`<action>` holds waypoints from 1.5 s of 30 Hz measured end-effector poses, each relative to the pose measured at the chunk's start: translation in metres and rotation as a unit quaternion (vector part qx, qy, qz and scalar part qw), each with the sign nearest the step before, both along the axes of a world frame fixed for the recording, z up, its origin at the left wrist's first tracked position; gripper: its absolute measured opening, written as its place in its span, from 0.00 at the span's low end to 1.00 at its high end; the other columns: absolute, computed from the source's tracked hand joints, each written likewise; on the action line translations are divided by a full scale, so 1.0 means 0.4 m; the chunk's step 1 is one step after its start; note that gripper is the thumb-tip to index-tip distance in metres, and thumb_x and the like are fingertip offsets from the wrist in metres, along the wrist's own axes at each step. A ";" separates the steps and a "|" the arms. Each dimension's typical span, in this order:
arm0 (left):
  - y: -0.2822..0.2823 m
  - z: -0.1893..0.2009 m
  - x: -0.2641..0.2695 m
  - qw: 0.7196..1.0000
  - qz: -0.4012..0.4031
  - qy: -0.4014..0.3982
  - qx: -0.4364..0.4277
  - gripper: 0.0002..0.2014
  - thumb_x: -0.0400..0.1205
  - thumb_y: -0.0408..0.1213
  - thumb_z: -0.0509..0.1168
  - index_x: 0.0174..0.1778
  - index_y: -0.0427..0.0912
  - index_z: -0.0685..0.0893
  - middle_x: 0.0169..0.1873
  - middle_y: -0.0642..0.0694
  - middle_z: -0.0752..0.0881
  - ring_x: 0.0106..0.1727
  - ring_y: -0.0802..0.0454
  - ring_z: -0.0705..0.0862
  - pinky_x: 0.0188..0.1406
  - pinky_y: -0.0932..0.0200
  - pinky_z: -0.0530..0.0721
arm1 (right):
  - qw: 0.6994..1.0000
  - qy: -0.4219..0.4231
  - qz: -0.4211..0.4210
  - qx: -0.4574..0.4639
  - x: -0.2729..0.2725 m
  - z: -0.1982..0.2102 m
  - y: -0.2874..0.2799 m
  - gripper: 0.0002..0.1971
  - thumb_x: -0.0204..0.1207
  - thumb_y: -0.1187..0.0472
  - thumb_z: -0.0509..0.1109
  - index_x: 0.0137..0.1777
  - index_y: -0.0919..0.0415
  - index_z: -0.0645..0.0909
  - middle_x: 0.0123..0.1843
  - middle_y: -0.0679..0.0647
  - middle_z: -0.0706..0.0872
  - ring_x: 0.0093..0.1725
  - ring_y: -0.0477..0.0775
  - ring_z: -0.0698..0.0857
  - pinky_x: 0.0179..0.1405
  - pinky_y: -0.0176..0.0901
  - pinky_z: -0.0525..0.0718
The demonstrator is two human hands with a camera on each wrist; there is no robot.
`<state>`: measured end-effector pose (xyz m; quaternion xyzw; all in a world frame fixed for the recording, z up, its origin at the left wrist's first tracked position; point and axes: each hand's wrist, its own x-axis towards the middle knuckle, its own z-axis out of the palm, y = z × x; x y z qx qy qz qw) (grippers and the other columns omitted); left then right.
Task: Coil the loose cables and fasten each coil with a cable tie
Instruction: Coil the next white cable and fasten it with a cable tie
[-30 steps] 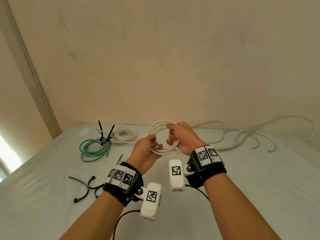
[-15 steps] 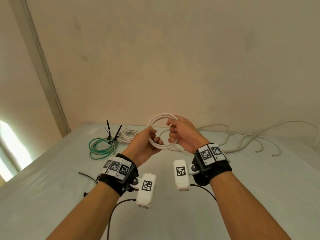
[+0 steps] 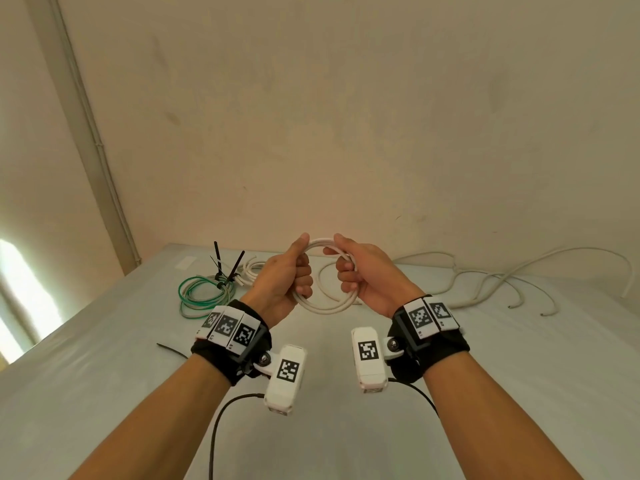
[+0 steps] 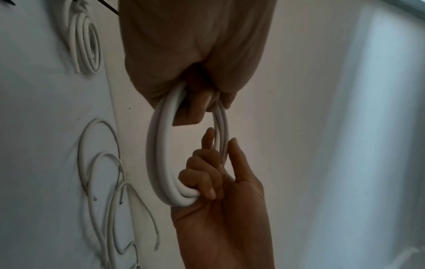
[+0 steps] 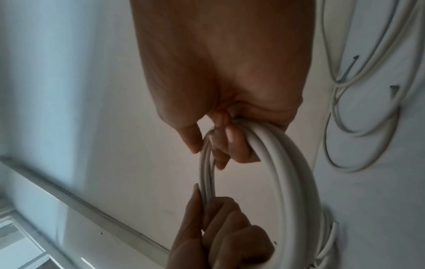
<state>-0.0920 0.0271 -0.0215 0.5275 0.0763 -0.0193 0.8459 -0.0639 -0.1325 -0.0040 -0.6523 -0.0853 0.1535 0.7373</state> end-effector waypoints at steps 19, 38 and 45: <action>0.040 -0.018 -0.013 0.996 -0.028 0.029 -0.078 0.26 0.86 0.50 0.69 0.27 0.49 0.63 0.21 0.54 0.55 0.19 0.57 0.55 0.18 0.65 0.59 | 0.988 0.062 0.038 0.139 -0.007 -0.022 -0.026 0.14 0.89 0.74 0.60 0.70 0.73 0.82 0.59 0.65 0.92 0.53 0.59 0.93 0.57 0.52 0.93; -0.007 -0.003 -0.028 0.981 0.043 -0.055 0.181 0.25 0.86 0.54 0.70 0.31 0.48 0.67 0.22 0.53 0.61 0.20 0.55 0.59 0.18 0.62 0.60 | 0.997 -0.005 0.002 -0.077 -0.047 0.013 -0.014 0.12 0.91 0.52 0.64 0.59 0.60 0.81 0.38 0.53 0.84 0.33 0.49 0.80 0.40 0.49 0.88; -0.009 0.021 -0.043 0.992 0.019 -0.085 0.094 0.19 0.87 0.51 0.69 0.35 0.44 0.75 0.25 0.52 0.60 0.23 0.56 0.57 0.18 0.63 0.58 | 0.993 -0.057 -0.013 -0.106 -0.051 -0.006 0.008 0.15 0.93 0.56 0.60 0.62 0.67 0.83 0.39 0.50 0.73 0.33 0.46 0.72 0.34 0.42 0.78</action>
